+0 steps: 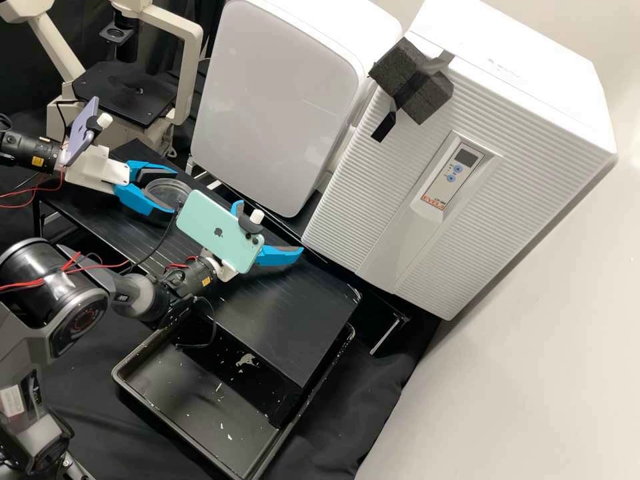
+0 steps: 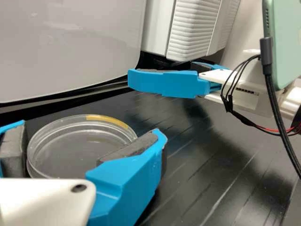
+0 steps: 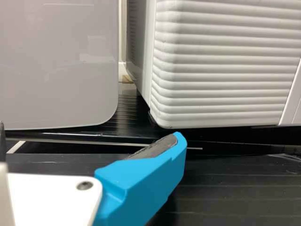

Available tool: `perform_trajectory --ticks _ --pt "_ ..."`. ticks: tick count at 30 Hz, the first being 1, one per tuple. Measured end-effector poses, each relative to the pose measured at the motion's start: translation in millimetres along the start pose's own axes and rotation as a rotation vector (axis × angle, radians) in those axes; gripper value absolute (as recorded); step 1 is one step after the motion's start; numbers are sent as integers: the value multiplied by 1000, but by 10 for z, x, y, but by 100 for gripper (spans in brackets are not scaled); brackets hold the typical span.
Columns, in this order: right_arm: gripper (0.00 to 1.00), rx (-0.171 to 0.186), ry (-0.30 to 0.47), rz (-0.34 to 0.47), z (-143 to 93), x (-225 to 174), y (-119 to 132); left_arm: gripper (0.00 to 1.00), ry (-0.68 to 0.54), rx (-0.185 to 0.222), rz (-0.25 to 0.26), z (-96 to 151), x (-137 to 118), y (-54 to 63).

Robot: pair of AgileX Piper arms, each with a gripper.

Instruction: Place the petri dish on the microscope

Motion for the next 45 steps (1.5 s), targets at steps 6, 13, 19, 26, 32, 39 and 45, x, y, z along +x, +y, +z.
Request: perform_trajectory --ticks 6,13,19,26,32,39,45 --pt "100 0 0 0 0 0 0 100 2 30 -1 -3 -29 -17" --pt "100 0 0 0 0 0 0 100 30 122 18 -7 -40 -25" --pt "100 0 0 0 0 0 0 100 54 137 41 1 -32 -12" --pt "100 0 0 0 0 0 0 100 40 105 11 9 -18 -35" --pt "100 0 0 0 0 0 0 100 50 119 -12 18 -20 -50" --pt "100 0 0 0 0 0 0 100 95 218 -10 73 -71 76" --pt "100 0 0 0 0 0 0 100 98 270 -38 120 -119 157"
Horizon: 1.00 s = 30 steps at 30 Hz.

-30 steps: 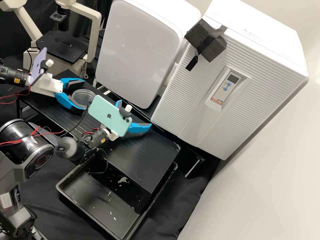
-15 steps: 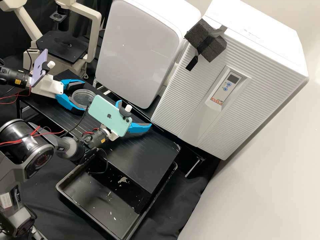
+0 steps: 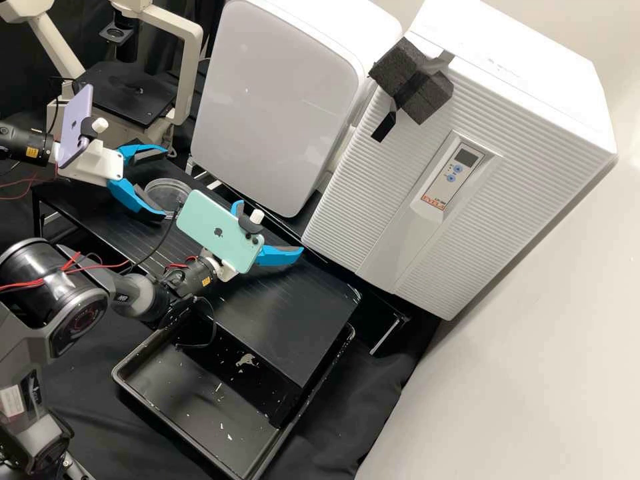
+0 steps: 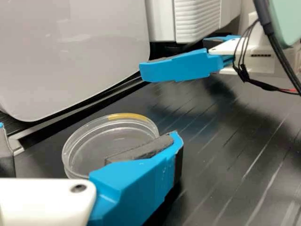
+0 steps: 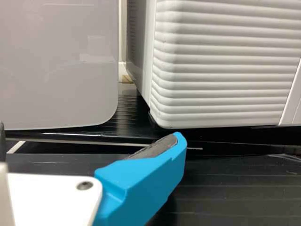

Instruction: Place the petri dish on the microscope

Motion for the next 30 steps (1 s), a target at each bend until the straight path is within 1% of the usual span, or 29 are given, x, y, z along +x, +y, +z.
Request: perform_trajectory --ticks 1,3,5,6,7,9,12,14,19,24,27,30 --pt "100 0 0 0 0 0 0 100 -9 -10 -13 8 3 -1" --pt "100 0 0 0 0 0 0 100 -40 -16 -40 36 9 -2" --pt "100 0 0 0 0 0 0 100 -75 -32 -59 68 15 10" --pt "100 0 0 0 0 0 0 100 -96 -48 -73 81 19 26" --pt "100 0 0 0 0 0 0 100 -106 -51 -84 89 24 19" --pt "100 0 0 0 0 0 0 100 -123 -98 -102 101 54 24" --pt "100 0 0 0 0 0 0 100 -141 -121 -116 106 87 30" --pt "100 0 0 0 0 0 0 100 -144 -127 -123 107 103 29" --pt "100 0 0 0 0 0 0 100 -142 -132 -120 76 114 29" --pt "100 0 0 0 0 0 0 100 -138 -128 -116 66 114 32" --pt "100 0 0 0 0 0 0 100 -129 -126 -105 57 113 30" --pt "100 0 0 0 0 0 0 100 -107 -114 -93 46 71 24"
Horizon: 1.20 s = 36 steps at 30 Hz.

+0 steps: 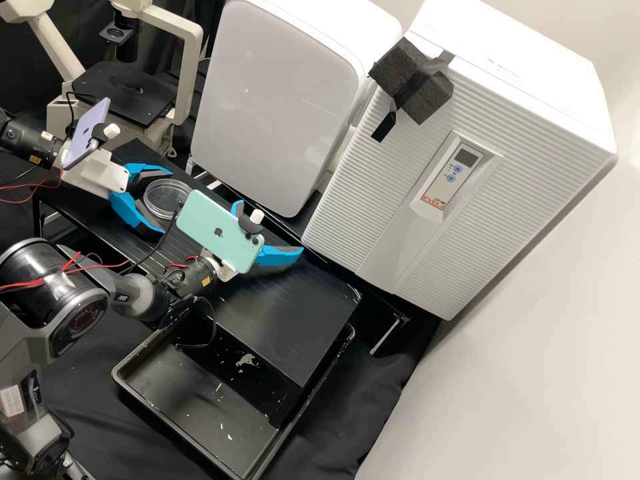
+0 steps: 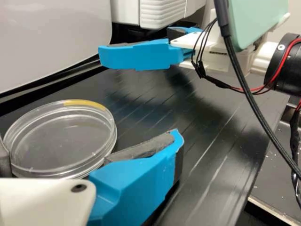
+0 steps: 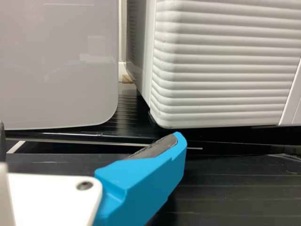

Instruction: Place the petri dish on the microscope

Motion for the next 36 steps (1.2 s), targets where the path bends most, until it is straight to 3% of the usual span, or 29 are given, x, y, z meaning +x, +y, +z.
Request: perform_trajectory --ticks 5,8,11,24,36 --pt "100 0 0 0 0 0 0 100 31 52 61 52 -189 134" --pt "100 0 0 0 0 0 0 100 27 63 105 104 -295 251" --pt "100 0 0 0 0 0 0 100 13 63 125 132 -328 290" --pt "100 0 0 0 0 0 0 100 -18 -8 17 52 -57 126" --pt "100 0 0 0 0 0 0 100 -5 -16 8 12 26 129"
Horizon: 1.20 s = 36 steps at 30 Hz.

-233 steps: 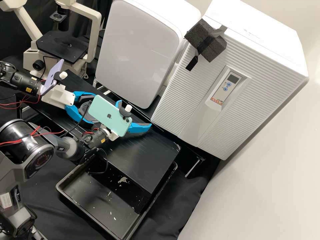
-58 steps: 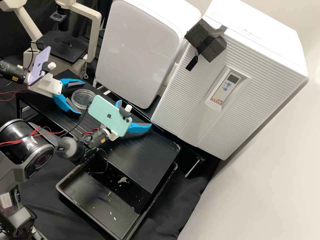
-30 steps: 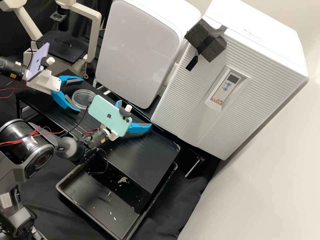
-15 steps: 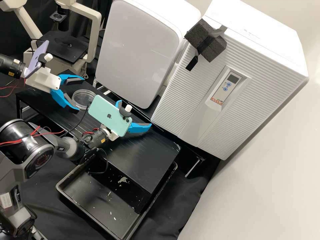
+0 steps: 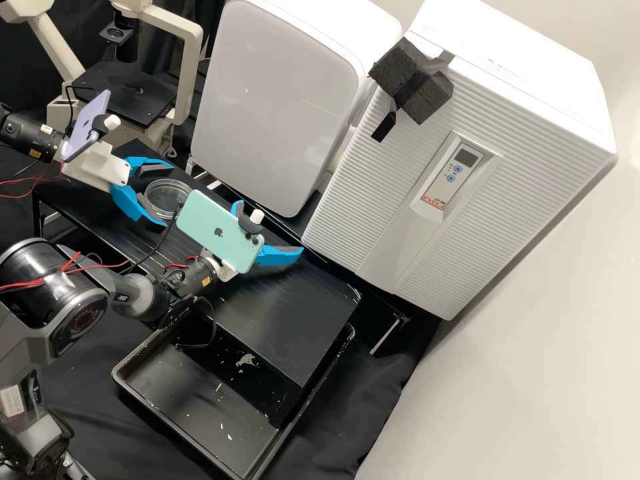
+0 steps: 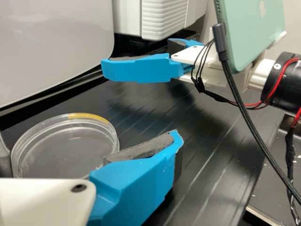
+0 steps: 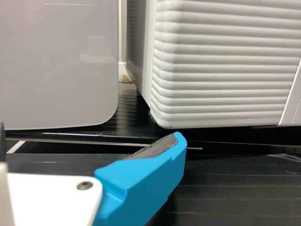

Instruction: Place the petri dish on the microscope

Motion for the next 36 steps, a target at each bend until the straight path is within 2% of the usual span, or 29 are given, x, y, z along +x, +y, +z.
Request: perform_trajectory --ticks 2,9,27,36 --pt "100 0 0 0 0 0 0 100 -1 -17 -6 -11 34 -5" --pt "100 0 0 0 0 0 0 100 -2 -19 -16 -48 135 -22" --pt "100 0 0 0 0 0 0 100 24 -22 -8 -141 82 -4" --pt "100 0 0 0 0 0 0 100 24 -24 -19 -154 108 -30"
